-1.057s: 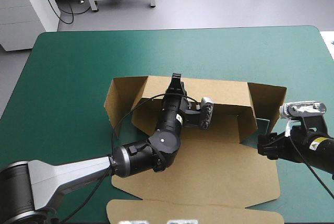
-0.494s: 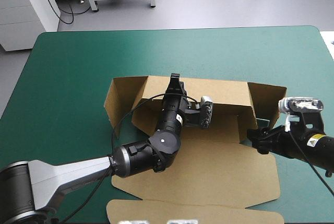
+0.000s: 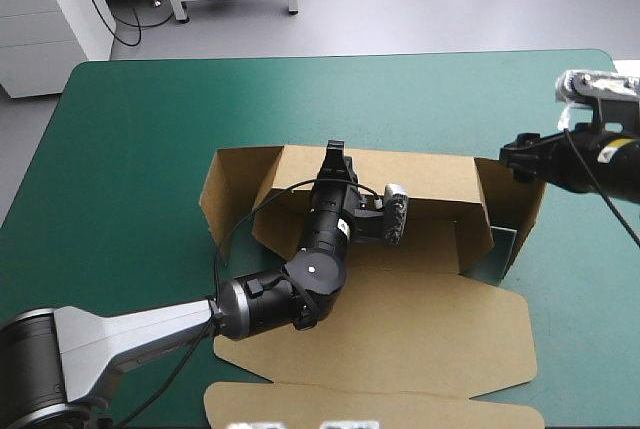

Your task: Fold the box

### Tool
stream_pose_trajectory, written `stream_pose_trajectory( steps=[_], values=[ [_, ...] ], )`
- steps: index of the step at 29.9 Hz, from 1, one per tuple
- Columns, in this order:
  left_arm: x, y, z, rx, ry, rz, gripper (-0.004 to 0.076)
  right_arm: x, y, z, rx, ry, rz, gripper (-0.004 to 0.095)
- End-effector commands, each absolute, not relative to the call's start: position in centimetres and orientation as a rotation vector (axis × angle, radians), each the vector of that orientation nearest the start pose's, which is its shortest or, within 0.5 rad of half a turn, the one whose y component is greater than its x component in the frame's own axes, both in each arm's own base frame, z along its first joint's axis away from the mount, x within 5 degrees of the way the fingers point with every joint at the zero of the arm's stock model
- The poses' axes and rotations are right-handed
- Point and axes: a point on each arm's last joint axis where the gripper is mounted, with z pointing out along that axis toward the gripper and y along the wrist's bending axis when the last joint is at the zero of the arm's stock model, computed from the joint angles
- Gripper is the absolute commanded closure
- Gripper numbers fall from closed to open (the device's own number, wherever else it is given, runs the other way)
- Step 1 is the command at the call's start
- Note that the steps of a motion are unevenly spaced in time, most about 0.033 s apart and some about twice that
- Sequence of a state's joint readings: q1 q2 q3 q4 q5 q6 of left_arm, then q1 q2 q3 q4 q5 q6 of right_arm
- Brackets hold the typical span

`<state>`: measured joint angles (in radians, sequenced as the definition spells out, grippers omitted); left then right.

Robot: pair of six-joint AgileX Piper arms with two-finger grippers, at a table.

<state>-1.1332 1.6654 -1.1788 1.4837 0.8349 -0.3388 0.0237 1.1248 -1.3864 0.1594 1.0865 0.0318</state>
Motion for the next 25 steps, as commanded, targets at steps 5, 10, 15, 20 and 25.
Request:
stream_pose_trajectory(
  steps=[5,10,15,20,25],
  values=[
    [21.1,-28.9,30.9,1.426,1.335,0.817,0.0734,26.9,1.0,45.4,0.008,2.265,0.104,0.0227],
    [21.1,-28.9,30.9,1.409,1.348,0.803,0.0734,31.1,0.8,43.5,0.006,2.339,0.064,0.0265],
    [21.1,-28.9,30.9,1.384,1.368,0.794,0.0734,33.8,0.9,40.6,0.008,2.436,0.063,0.0265],
    [21.1,-28.8,30.9,1.379,1.374,0.802,0.0734,34.7,0.9,39.1,0.014,2.508,0.07,0.0265],
    [21.2,-28.7,30.9,1.374,1.378,0.804,0.0734,34.5,0.9,38.8,0.011,2.542,0.058,0.0265]
  ],
)
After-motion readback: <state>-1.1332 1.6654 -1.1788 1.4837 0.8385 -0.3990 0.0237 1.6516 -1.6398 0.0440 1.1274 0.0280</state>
